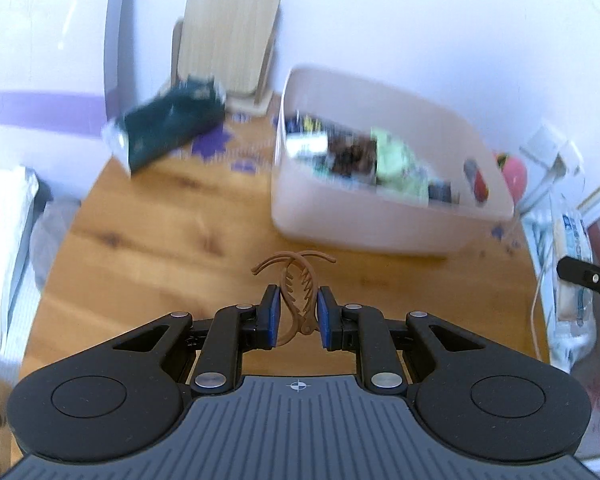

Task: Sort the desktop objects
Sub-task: 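Carry both items over the beige bin and open both grippers to drop them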

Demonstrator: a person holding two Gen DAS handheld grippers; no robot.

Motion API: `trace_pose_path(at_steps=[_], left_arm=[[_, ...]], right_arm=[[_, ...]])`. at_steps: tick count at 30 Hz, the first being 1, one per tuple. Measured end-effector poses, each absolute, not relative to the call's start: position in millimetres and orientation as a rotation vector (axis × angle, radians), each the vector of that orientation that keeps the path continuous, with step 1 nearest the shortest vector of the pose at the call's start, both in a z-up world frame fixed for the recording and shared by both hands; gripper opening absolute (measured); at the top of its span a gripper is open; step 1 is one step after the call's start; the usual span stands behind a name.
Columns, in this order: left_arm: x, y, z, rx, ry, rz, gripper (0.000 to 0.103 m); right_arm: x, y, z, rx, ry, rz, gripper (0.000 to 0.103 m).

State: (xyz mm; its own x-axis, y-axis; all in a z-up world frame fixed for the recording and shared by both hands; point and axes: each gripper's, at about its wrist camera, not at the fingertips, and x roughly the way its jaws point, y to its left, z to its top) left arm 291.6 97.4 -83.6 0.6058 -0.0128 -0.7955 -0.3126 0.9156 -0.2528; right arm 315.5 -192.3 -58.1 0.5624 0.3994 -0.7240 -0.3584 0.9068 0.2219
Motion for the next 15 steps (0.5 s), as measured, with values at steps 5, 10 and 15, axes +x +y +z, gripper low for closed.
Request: trace_pose_path(at_steps=[5, 10, 15], left_arm=[[329, 101, -53, -0.344, 0.811, 0.17, 0.02], [368, 97, -35, -0.297, 0.757, 0.153, 0.02], [405, 89, -35, -0.246, 0.759, 0.126, 0.02]], right_arm=[[347, -192, -50, 0.112, 0.842, 0.439, 0.024], [379, -186, -51, 0.174, 0.835, 0.413, 0.024], [411, -179, -57, 0.251, 0.85, 0.391, 0.024]])
